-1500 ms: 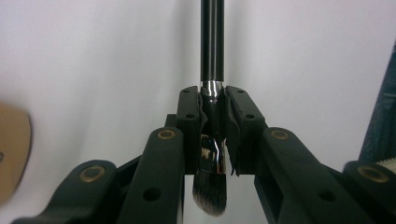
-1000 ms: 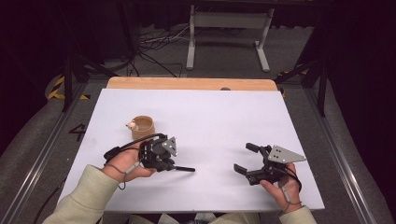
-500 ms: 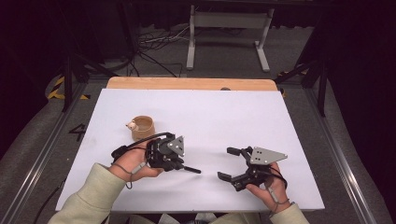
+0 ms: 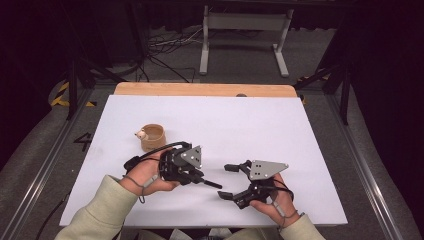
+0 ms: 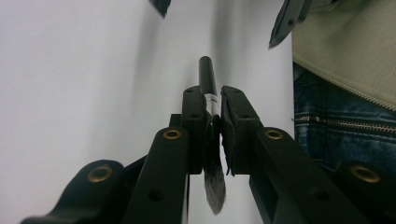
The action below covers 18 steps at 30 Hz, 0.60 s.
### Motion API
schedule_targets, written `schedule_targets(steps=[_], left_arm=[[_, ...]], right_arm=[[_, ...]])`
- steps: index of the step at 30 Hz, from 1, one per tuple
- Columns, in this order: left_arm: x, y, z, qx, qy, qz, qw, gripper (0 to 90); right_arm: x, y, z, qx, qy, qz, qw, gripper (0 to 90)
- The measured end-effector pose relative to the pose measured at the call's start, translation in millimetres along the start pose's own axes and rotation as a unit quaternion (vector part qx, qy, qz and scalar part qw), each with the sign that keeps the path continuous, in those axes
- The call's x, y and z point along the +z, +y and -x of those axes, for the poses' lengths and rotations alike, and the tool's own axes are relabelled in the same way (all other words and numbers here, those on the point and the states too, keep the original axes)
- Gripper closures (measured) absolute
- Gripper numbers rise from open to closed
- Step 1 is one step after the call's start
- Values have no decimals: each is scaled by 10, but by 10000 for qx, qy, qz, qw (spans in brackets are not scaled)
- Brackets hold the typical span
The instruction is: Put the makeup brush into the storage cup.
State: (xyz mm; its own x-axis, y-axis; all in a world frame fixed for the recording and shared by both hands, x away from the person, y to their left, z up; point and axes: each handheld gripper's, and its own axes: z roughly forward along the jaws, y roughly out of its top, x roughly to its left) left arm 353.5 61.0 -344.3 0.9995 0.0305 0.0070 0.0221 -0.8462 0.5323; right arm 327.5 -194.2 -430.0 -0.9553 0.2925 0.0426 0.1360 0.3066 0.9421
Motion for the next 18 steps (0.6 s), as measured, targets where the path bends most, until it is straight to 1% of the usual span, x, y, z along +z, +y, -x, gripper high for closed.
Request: schedule_targets(steps=[3,6,7,8,9,10,12,14,18], left_arm=[[10,48,29,21,-51,0,10000,807],[14,90,48,99,-84,-2,9999,807],[14,102,52,125,-106,-12,9999,807],[14,112,61,131,-85,-6,9999,807],[13,124,66,151,-109,-19,9998,807],[14,129,69,165,-96,-14,9998,807],[13,139,75,164,-99,-17,9998,807],[15,144,73,173,-102,-30,9998,807],[22,148,65,166,-95,-52,9998,807]], right_arm=[[79,26,-22,-137,128,-198,9996,229],[154,47,-44,-235,233,-343,9989,271],[183,55,-52,-290,266,-432,9983,292],[203,59,-57,-314,295,-475,9979,309],[218,62,-60,-344,314,-515,9976,342],[230,67,-63,-398,350,-604,9968,406],[235,73,-65,-437,366,-696,9959,464],[238,81,-65,-531,389,-774,9948,541],[239,97,-65,-690,414,-897,9927,635]])
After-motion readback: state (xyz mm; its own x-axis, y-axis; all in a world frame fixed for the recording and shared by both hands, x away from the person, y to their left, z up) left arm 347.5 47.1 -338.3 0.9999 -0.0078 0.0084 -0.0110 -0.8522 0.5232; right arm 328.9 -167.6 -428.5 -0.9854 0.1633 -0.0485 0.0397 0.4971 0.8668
